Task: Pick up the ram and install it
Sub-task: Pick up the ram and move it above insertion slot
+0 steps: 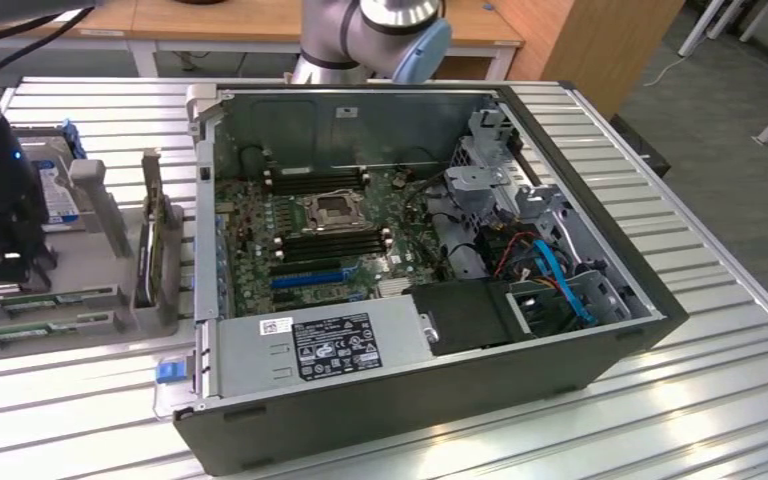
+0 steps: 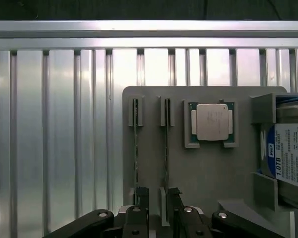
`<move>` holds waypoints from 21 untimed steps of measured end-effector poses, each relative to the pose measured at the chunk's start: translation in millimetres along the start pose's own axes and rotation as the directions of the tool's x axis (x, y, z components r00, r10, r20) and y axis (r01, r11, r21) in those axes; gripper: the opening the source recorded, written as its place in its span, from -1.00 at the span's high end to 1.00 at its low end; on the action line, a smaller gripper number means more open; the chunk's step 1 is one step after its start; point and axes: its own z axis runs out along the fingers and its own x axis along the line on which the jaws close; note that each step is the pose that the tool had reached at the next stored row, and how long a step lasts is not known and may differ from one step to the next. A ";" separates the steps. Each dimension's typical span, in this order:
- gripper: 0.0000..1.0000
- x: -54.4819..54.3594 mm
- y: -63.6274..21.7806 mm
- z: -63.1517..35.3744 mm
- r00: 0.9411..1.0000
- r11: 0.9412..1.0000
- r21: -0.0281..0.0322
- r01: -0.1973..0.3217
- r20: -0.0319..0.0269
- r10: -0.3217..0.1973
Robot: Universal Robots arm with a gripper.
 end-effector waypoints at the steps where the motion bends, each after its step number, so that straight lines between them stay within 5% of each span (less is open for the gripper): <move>1: 0.40 2.1 -0.1 0.4 1.000 1.000 0.000 0.003 0.000 -0.003; 8: 0.40 6.5 -0.3 2.1 1.000 1.000 -0.001 0.022 -0.001 -0.022; 13: 0.40 6.7 -0.3 3.8 0.995 0.995 -0.004 0.100 -0.003 -0.100; 21: 0.40 7.1 -0.3 16.2 0.995 0.995 -0.005 0.101 -0.003 -0.101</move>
